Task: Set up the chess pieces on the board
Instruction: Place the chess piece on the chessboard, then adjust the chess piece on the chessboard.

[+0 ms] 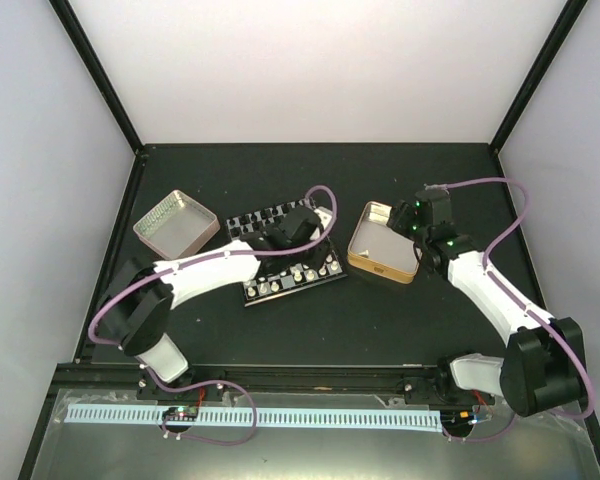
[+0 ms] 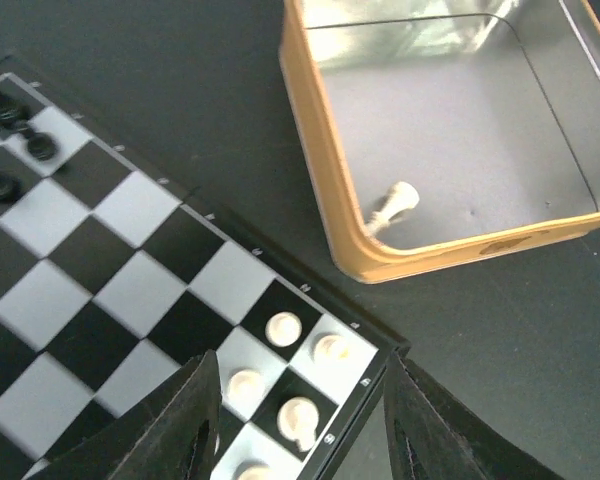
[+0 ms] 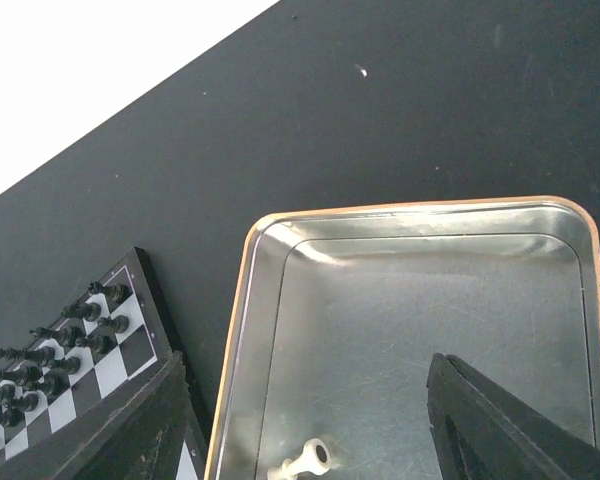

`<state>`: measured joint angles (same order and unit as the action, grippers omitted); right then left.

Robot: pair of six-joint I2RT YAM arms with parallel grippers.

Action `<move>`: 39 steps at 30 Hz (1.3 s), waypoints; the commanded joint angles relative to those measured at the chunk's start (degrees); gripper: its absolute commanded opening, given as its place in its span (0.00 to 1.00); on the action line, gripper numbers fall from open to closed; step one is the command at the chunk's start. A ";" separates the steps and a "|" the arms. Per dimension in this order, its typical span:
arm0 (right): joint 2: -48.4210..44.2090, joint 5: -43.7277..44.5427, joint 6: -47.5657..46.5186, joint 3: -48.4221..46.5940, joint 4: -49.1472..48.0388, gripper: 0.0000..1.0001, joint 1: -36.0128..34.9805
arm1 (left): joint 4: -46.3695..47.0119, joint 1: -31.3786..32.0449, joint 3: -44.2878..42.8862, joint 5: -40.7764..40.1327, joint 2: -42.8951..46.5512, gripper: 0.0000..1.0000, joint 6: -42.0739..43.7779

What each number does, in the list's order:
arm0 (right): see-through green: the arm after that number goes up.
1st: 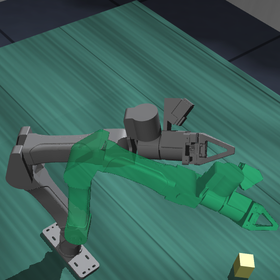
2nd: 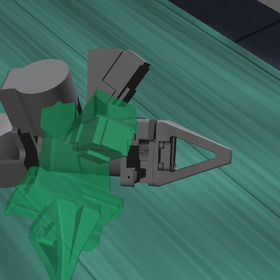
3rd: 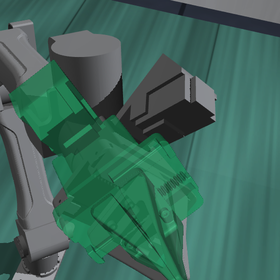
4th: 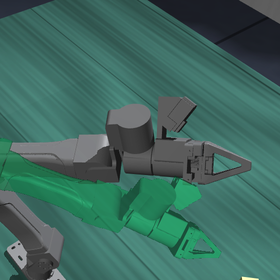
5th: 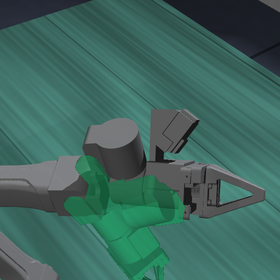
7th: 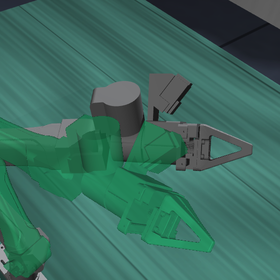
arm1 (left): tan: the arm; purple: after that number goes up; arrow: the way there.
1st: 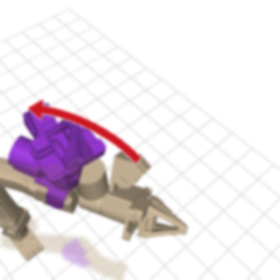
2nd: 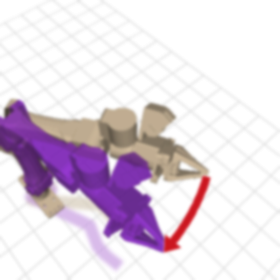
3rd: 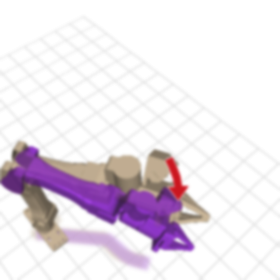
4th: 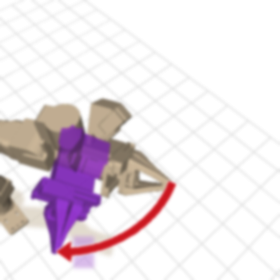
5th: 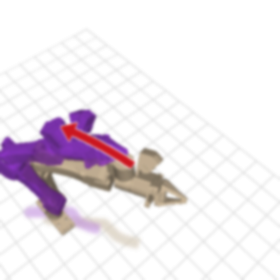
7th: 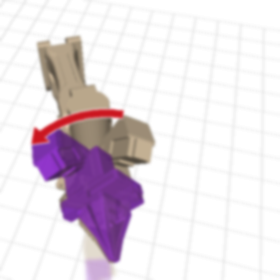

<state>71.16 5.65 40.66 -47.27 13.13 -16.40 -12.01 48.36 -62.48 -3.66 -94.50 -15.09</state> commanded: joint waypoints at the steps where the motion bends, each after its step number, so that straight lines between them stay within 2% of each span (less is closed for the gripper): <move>1: 1.05 -0.80 0.01 -1.51 -0.06 0.66 0.32 | -7.92 -2.53 2.18 -1.00 5.21 0.45 -3.81; 8: 2.42 -1.97 0.55 -1.50 -0.44 0.66 0.32 | -13.54 -4.79 6.96 1.60 10.22 0.39 -5.34; 15: 3.36 -2.81 0.73 -1.69 -0.73 0.65 0.30 | -13.25 -5.44 8.45 5.85 8.85 0.27 -4.95; 22: 3.61 -3.03 0.56 -1.71 -0.63 0.65 0.29 | -11.81 -6.12 7.92 8.36 6.43 0.27 -4.26; 39: 4.25 -3.79 0.28 -1.96 -0.49 0.64 0.32 | -11.04 -6.69 5.98 8.22 2.40 0.25 -2.32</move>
<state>74.98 2.35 40.99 -47.72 13.13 -16.36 -23.94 42.26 -53.89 4.36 -91.29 -18.55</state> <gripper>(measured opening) 0.646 0.257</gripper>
